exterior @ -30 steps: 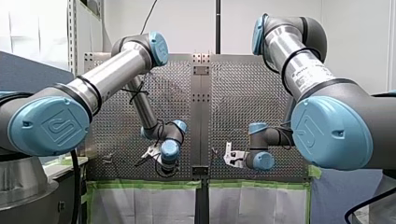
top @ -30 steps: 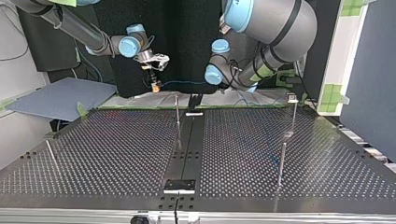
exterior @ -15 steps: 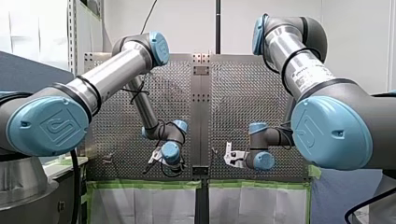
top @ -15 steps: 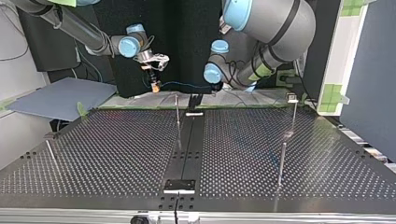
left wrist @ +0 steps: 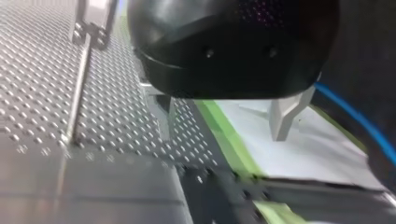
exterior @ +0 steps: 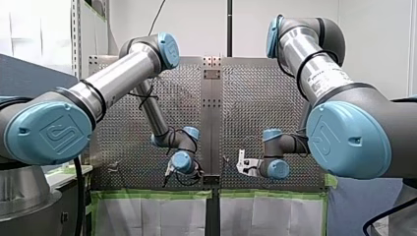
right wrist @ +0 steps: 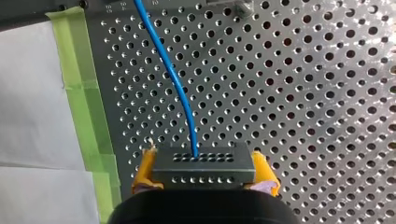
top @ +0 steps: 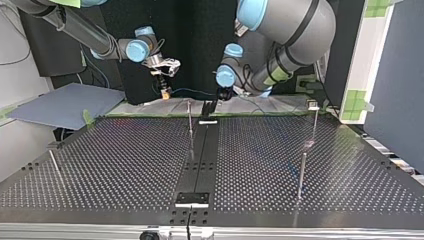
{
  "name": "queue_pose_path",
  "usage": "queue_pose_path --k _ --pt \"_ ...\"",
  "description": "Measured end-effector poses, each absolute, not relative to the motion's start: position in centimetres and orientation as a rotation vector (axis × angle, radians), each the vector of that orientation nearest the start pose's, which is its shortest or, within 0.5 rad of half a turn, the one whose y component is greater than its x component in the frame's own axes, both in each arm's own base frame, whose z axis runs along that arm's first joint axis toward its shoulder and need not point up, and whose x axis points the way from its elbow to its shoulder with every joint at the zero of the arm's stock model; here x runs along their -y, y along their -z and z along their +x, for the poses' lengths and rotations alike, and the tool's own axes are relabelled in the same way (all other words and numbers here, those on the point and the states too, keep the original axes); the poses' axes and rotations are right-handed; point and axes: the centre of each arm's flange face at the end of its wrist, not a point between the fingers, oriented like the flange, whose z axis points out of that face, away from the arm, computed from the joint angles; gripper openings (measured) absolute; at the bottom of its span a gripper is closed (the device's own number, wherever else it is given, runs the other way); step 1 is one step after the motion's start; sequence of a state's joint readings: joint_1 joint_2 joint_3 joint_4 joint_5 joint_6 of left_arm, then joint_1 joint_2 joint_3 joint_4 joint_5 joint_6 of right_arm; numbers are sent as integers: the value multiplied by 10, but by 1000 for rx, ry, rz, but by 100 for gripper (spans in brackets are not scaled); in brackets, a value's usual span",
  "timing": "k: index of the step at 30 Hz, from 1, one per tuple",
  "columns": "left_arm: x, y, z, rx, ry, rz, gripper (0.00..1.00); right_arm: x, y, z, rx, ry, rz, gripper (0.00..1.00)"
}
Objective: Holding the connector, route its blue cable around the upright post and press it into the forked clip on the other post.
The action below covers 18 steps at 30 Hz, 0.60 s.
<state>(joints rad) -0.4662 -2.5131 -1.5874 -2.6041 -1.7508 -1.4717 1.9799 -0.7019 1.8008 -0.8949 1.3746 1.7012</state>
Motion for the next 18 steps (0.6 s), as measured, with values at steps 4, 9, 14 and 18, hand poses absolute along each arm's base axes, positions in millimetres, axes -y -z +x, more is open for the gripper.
queue_pose_path --k 4,9,14,18 --pt "389 40 495 -1926 123 437 100 472 29 370 -1549 2202 -2446 0" --pt "397 41 490 -1926 192 424 100 473 28 371 -1534 2205 -2447 0" --pt "403 41 484 -1929 209 387 100 474 27 373 -1494 2209 -2443 0" --pt "406 41 480 -1933 209 339 100 476 25 374 -1464 2218 -2433 0"
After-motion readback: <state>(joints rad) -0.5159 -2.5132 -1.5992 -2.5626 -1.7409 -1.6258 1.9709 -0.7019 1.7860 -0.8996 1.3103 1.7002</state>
